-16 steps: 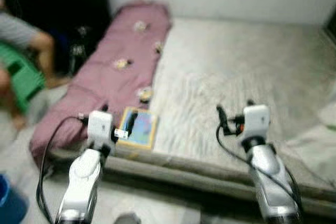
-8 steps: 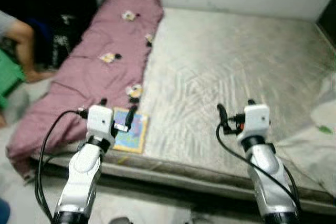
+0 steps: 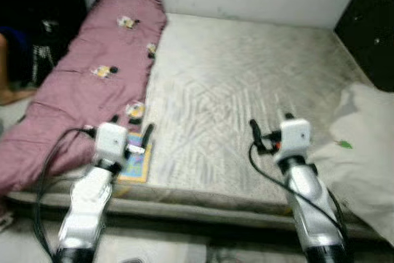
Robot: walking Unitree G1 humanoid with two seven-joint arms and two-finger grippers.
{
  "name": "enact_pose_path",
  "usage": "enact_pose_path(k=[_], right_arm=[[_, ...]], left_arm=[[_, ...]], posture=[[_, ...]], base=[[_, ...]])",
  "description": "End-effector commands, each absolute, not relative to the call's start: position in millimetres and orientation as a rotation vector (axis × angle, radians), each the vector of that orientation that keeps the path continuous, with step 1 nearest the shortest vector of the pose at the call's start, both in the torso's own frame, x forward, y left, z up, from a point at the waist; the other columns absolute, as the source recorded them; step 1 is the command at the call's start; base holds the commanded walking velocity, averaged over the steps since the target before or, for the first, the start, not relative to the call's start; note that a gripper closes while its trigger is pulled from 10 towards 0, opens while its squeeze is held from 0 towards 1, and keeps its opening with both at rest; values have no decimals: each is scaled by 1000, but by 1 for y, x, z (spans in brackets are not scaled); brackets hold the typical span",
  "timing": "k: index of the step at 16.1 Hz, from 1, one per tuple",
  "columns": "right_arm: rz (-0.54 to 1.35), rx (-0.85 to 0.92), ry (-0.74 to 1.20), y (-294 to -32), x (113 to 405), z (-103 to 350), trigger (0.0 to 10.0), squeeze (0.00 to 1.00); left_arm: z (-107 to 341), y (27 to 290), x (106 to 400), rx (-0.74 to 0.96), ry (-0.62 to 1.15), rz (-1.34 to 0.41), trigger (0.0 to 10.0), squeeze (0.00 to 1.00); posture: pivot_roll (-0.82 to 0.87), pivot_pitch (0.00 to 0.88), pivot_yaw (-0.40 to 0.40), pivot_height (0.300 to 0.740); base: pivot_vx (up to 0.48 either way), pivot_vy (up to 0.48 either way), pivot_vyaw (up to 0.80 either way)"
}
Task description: Clean up the room
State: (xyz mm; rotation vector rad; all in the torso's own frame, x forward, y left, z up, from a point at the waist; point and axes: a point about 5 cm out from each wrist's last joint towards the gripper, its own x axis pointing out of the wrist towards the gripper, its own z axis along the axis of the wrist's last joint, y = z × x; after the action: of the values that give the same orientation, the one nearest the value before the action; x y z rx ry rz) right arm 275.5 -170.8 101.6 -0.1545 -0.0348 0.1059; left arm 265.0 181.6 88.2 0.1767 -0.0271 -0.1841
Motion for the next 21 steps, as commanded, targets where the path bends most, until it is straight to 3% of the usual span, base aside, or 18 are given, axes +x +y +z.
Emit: enact_pose_path(k=[1, 21], right_arm=[[76, -185, -20, -181, 277, 102, 10000, 0], [72, -231, 19, -193, 264, 91, 10000, 0]], left_arm=[[94, 179, 269, 172, -51, -185, 10000, 0], [85, 174, 261, 156, -21, -184, 10000, 0]], posture=[[-63, 37, -30, 740], [-73, 43, -41, 740]], base=[[0, -409, 0], [0, -471, 0]])
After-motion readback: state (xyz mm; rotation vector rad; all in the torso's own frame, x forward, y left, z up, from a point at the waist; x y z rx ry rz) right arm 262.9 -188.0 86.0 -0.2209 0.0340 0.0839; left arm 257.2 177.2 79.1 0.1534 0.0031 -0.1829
